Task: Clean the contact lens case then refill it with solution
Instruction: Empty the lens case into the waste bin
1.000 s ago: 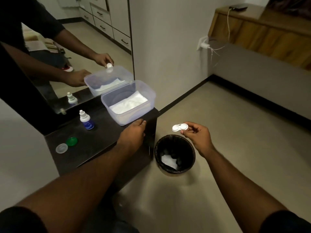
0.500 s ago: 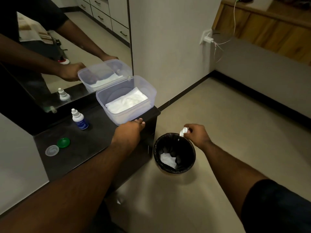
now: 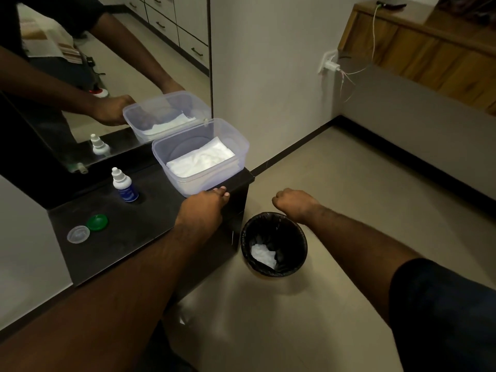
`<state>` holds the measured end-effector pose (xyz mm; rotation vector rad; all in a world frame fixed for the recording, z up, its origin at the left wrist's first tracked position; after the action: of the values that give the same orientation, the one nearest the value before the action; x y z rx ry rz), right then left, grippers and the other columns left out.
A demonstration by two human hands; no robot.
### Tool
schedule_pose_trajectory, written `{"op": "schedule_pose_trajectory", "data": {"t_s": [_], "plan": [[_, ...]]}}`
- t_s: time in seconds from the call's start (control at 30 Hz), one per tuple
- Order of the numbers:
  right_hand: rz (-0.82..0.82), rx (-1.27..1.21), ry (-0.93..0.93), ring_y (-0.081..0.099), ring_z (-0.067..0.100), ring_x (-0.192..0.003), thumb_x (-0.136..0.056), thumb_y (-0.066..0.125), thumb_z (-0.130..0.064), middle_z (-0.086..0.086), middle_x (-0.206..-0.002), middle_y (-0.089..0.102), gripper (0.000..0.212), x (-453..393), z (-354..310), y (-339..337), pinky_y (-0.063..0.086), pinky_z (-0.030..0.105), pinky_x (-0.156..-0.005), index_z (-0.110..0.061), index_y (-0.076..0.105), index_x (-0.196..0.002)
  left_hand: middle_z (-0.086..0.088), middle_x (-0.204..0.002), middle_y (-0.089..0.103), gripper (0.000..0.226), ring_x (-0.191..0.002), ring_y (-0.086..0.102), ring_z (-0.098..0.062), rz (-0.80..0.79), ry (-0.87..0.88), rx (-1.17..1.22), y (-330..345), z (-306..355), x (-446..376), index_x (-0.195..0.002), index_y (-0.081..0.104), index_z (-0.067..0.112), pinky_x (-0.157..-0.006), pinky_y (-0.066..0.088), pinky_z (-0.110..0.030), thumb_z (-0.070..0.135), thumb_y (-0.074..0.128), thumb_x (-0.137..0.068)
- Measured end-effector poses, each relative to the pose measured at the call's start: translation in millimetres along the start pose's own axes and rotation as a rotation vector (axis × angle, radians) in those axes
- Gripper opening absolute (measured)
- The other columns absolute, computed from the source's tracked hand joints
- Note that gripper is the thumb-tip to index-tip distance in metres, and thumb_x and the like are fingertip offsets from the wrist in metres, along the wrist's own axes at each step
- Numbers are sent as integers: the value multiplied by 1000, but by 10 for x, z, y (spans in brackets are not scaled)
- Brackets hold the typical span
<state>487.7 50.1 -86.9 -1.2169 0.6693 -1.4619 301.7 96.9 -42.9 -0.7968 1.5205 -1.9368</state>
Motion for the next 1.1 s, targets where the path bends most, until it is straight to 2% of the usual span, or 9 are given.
{"op": "schedule_pose_trajectory", "data": {"t_s": [0.3, 0.53, 0.6, 0.7, 0.77, 0.83, 0.9, 0.97, 1.1], "plan": [[19, 352, -242, 56, 28, -98, -89, 60, -11, 13, -108, 60, 25, 106, -242, -268, 52, 37, -75, -5, 59, -113, -3, -154, 35, 64, -132, 45, -26, -10, -38, 12, -57, 42, 67, -149, 30, 19, -103, 45, -40, 3, 53, -92], [94, 310, -184, 56, 29, -98, -90, 48, -1, 16, -107, 59, 25, 187, -129, -351, 51, 38, -77, 1, 54, -114, 1, -159, 23, 67, -137, 37, -25, -96, -22, -40, -26, 49, 45, -150, 28, 22, -109, 39, -39, 1, 52, -91], [151, 102, -52, 56, 28, -99, -90, 49, -4, 14, -107, 59, 22, 189, -1, -364, 50, 38, -78, -2, 56, -110, 1, -159, 23, 66, -138, 37, -25, -97, -32, -26, -41, 62, 56, -150, 28, 22, -110, 38, -38, 1, 53, -91], [237, -493, 252, 60, 26, -98, -83, 62, -15, 10, -107, 65, 28, 249, 326, -232, 46, 32, -79, -9, 64, -111, 0, -156, 30, 63, -135, 40, -25, -48, -26, 17, -71, 61, 68, -148, 34, 21, -109, 39, -39, 0, 53, -91], [313, -818, 349, 64, 21, -89, -75, 71, -11, 7, -97, 70, 28, 366, 389, -147, 47, 28, -73, -11, 70, -102, -2, -154, 35, 59, -134, 42, -25, -22, -14, 45, -78, 67, 88, -146, 38, 20, -109, 40, -40, 2, 53, -92], [381, -1031, 355, 63, 14, -78, -71, 74, -3, 3, -87, 70, 24, 473, 340, -171, 47, 20, -65, -11, 72, -94, -2, -154, 35, 55, -136, 41, -25, -13, 8, 68, -110, 74, 106, -145, 40, 19, -111, 37, -39, 4, 52, -94], [401, -1267, 346, 64, 13, -76, -71, 74, 3, 5, -87, 70, 33, 559, 237, -230, 50, 13, -63, -8, 70, -101, -2, -154, 36, 50, -136, 41, -25, -26, 23, 122, -146, 62, 144, -143, 44, 17, -112, 35, -36, 9, 53, -94], [401, -1528, 309, 66, 20, -78, -72, 73, 8, 9, -88, 70, 40, 618, 115, -317, 56, 23, -68, -4, 66, -109, -5, -147, 46, 40, -130, 47, -23, -9, 25, 250, -204, 38, 201, -133, 57, 13, -109, 38, -33, 12, 57, -93], [400, -1746, 148, 68, 18, -77, -73, 70, 12, 12, -90, 72, 40, 716, -273, -706, 58, 28, -69, -5, 65, -109, -5, -90, 74, 14, -81, 66, -12, 183, -110, 743, -421, -150, 413, -92, 76, 6, -74, 53, -23, 14, 66, -86]]}}
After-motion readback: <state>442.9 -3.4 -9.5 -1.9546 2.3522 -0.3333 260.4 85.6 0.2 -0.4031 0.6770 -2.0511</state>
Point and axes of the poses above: each hand's wrist, its own x-axis away from the middle knuckle, its own y-axis out of the palm, z = x × y, the point moved 7 cm from there along -x, towards the middle knuckle
